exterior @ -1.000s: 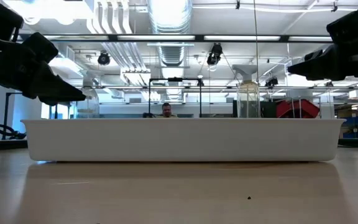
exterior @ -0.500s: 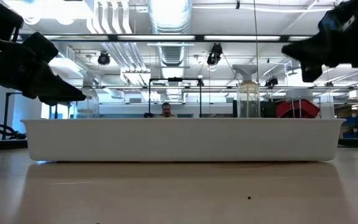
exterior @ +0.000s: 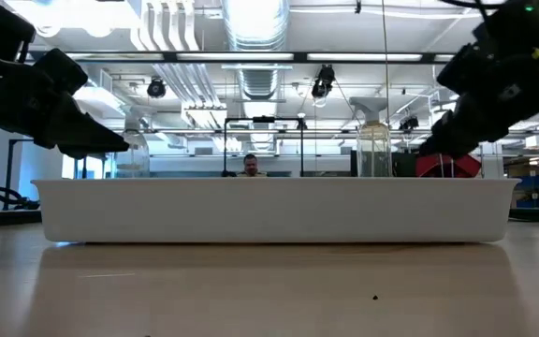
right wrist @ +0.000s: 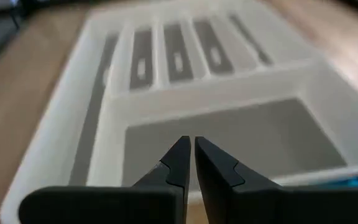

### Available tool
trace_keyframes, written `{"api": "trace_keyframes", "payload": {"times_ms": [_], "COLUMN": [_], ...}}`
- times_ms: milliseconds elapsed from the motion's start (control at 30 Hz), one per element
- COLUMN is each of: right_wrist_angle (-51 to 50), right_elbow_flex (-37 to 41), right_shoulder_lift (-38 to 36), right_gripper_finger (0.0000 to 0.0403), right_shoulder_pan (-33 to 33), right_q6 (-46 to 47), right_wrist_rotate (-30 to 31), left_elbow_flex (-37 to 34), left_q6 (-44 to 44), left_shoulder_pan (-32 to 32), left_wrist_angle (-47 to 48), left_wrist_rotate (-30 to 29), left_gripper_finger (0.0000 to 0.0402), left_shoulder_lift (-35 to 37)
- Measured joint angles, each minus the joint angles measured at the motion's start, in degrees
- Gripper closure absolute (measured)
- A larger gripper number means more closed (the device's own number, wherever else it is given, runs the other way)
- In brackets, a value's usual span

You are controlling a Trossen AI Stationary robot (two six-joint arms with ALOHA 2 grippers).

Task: Sort silverware
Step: Prepare the silverware tray

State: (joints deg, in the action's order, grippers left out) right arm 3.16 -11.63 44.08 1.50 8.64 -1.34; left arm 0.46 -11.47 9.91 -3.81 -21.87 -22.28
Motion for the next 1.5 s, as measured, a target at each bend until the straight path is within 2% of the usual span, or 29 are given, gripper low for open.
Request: {"api": "trace_keyframes", "payload": {"times_ms": [167, 267, 400, 533, 767, 933, 1300, 1500], "right_wrist_angle": [-25.0, -32.5, -31.5, -30.4, -18.1, -16.3, -7.8, -2.2], "right_elbow_flex": [-11.3, -14.8, -14.7, -14.4, -15.2, -20.4, -31.3, -37.5], "right_shoulder_lift": [4.3, 6.0, 8.6, 14.2, 28.0, 34.1, 47.3, 55.8], "right_gripper_finger": [0.0389, 0.0389, 0.0389, 0.0389, 0.0389, 0.0389, 0.0389, 0.0389], "right_shoulder_pan": [0.0, 0.0, 0.0, 0.0, 0.0, 0.0, 0.0, 0.1], "right_q6": [2.4, 3.0, 1.7, 0.0, -6.0, -8.8, -15.6, -19.8], "right_wrist_rotate": [2.7, 3.0, 3.0, 2.9, 2.4, 2.4, 2.4, 3.0], "left_elbow_flex": [0.0, 0.0, 0.0, 0.0, 0.0, 0.0, 0.0, 0.0], "left_q6": [0.0, 0.0, 0.0, 0.0, 0.0, 4.3, 2.6, -1.9], "left_shoulder_pan": [0.0, 0.0, 0.0, 0.0, 0.0, 0.0, 0.0, 0.0], "left_wrist_angle": [0.0, 0.0, 0.0, 0.0, 0.0, -1.4, -12.6, -17.9], "left_wrist_rotate": [0.0, 0.0, 0.0, 0.0, 0.0, -0.1, 0.7, 1.9], "left_gripper_finger": [0.0269, 0.0269, 0.0269, 0.0269, 0.0269, 0.0269, 0.0269, 0.0269], "left_shoulder_lift": [-0.1, -0.1, -0.2, -0.2, -0.3, -0.4, -0.9, -1.4]}}
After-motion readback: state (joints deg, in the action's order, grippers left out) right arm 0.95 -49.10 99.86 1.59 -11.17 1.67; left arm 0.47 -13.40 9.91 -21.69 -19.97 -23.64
